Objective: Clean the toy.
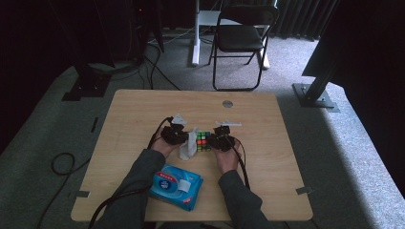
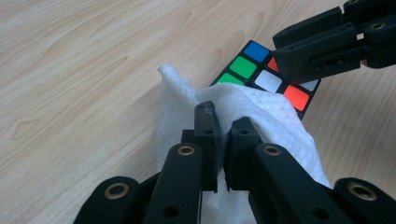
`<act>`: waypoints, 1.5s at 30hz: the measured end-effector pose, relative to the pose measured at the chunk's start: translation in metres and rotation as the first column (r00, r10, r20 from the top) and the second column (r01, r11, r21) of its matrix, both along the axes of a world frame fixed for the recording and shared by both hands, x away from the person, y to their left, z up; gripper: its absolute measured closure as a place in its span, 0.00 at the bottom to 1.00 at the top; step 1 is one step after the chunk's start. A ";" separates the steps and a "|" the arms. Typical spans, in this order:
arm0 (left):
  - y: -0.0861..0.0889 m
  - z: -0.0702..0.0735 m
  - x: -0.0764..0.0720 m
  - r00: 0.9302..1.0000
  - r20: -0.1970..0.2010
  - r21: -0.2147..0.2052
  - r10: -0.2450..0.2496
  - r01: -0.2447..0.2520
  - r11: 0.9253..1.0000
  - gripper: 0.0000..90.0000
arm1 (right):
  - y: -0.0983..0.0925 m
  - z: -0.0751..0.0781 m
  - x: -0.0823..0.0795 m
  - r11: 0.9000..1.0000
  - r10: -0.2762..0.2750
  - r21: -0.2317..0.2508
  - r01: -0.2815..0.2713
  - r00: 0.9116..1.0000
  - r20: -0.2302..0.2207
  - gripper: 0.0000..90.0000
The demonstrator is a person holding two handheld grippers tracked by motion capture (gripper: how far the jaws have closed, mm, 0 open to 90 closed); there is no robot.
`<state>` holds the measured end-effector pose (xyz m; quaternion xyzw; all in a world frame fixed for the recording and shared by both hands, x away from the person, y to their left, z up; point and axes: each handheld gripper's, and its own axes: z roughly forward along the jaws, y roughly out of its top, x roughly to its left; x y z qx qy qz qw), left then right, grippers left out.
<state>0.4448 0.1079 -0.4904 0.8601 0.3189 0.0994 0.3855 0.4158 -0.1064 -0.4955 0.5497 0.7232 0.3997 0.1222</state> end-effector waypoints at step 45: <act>-0.008 0.004 0.011 1.000 0.007 -0.059 0.025 -0.024 0.998 0.96 | -0.002 -0.004 -0.001 0.999 -0.018 0.047 0.018 1.000 0.004 0.78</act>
